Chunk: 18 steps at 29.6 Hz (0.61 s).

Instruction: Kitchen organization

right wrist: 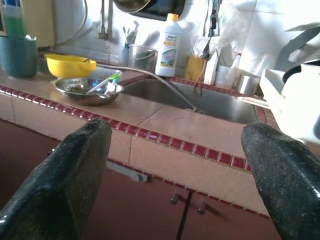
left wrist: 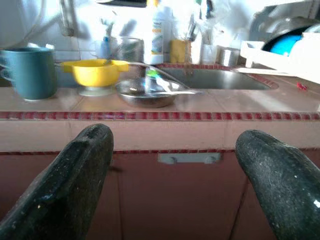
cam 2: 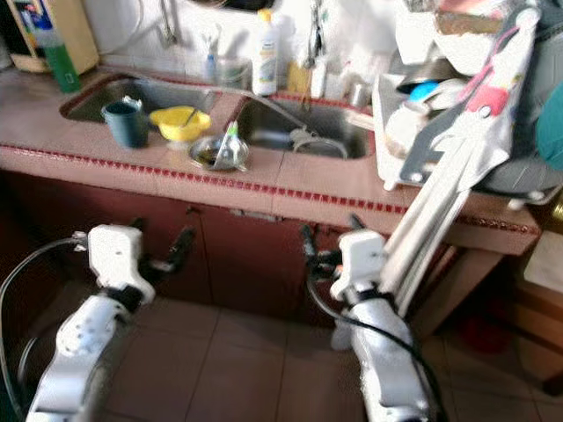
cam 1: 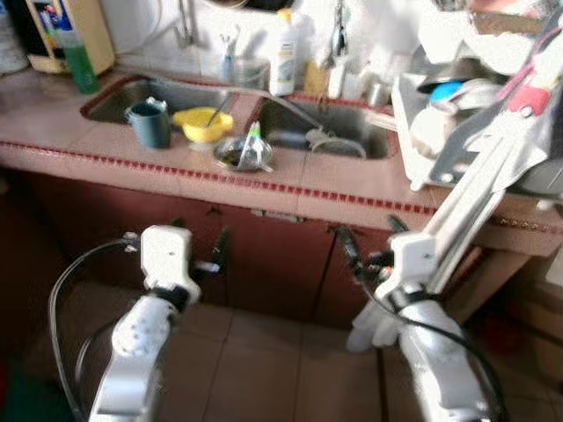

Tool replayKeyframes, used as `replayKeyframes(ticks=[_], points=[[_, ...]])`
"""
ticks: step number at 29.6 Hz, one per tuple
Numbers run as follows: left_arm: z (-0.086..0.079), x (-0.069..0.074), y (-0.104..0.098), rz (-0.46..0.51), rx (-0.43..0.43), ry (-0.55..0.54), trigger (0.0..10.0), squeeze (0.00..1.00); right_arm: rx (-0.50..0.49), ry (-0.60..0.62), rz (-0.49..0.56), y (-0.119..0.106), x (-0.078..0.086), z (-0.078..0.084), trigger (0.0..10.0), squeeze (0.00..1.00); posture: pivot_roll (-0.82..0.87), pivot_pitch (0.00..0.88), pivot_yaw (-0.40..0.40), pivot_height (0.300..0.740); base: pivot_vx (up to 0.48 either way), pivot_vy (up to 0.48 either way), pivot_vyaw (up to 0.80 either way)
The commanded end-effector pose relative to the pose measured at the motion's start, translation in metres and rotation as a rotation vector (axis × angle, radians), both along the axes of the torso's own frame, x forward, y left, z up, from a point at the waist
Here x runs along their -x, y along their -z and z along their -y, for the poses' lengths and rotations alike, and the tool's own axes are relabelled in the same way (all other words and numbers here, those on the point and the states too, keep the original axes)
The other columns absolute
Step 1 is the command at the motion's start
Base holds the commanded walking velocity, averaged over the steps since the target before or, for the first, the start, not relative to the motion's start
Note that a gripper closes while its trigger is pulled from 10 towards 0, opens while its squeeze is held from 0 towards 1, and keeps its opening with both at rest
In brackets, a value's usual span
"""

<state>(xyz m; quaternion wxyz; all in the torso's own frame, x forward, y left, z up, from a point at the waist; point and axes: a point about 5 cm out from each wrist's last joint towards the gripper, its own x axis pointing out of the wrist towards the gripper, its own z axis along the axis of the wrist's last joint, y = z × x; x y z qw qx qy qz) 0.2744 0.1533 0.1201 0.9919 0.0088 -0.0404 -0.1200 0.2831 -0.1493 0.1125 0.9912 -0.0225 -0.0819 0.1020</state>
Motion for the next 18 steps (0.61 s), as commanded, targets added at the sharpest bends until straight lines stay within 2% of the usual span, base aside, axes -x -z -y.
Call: replayKeyframes(ticks=[1,18], points=[[-0.005,-0.0007,-0.0045,0.011,-0.007,-0.011,10.0,0.0,-0.002,-0.019,0.021,-0.0062,-0.0013,-0.0069,10.0,0.0,-0.04,0.0,-0.022,0.74,0.0,0.409,0.0],[-0.0051,-0.0004,-0.0067,0.014,-0.017,0.0,10.0,0.0,-0.004,-0.014,0.02,-0.0056,0.0002,-0.0076,10.0,0.0,-0.04,0.0,-0.017,0.74,0.0,0.409,0.0]])
